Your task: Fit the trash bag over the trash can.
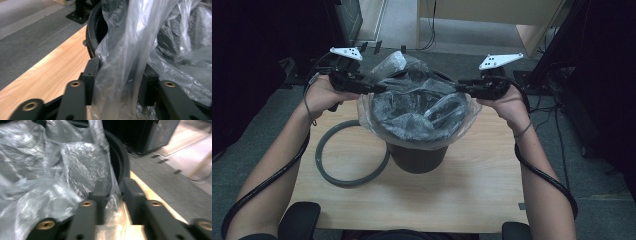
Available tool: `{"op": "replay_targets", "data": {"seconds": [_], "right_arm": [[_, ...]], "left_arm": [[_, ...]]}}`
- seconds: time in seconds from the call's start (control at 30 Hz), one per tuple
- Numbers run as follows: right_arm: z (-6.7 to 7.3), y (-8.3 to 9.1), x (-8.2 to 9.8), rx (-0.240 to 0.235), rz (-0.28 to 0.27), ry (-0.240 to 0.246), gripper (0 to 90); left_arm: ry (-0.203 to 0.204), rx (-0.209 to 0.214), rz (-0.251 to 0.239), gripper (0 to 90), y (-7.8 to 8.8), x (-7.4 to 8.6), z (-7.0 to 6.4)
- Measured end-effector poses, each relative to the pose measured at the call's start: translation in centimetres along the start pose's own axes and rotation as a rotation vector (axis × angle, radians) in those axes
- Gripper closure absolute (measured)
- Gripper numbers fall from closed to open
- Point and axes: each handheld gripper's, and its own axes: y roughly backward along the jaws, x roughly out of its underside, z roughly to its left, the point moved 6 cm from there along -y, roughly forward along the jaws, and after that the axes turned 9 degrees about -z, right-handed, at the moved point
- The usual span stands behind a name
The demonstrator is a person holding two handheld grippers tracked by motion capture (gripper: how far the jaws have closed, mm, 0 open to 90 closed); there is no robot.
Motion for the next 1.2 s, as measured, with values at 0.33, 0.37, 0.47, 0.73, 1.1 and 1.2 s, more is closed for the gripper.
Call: {"op": "replay_targets", "data": {"seconds": [0.33, 0.37, 0.47, 0.73, 1.1, 1.2], "right_arm": [[-0.7, -0.2, -1.1, 0.042, -0.039, -0.007, 90.0], [-0.8, -0.3, -1.2, 0.053, -0.045, -0.002, 90.0], [-1.2, -0.6, -1.4, 0.088, -0.058, 0.004, 90.0], [-2.4, -1.6, -0.5, 0.120, -0.044, -0.021, 90.0], [-2.7, -3.2, 1.6, 0.097, -0.043, -0.090, 90.0], [-2.8, -3.1, 1.9, 0.082, -0.076, -0.137, 90.0]], "left_arm": [[0.026, -0.020, -0.058, 86.2, 0.6, -1.2, 0.5], [0.030, -0.030, -0.063, 84.9, 0.4, -1.2, 0.7], [0.043, -0.059, -0.091, 84.6, 0.1, -1.3, 1.3], [0.045, -0.127, -0.099, 84.0, -1.0, -1.0, 2.7], [0.066, -0.114, -0.061, 88.2, -2.7, 0.5, 3.6], [0.095, -0.098, -0.081, 88.1, -2.8, 0.7, 3.8]]}}
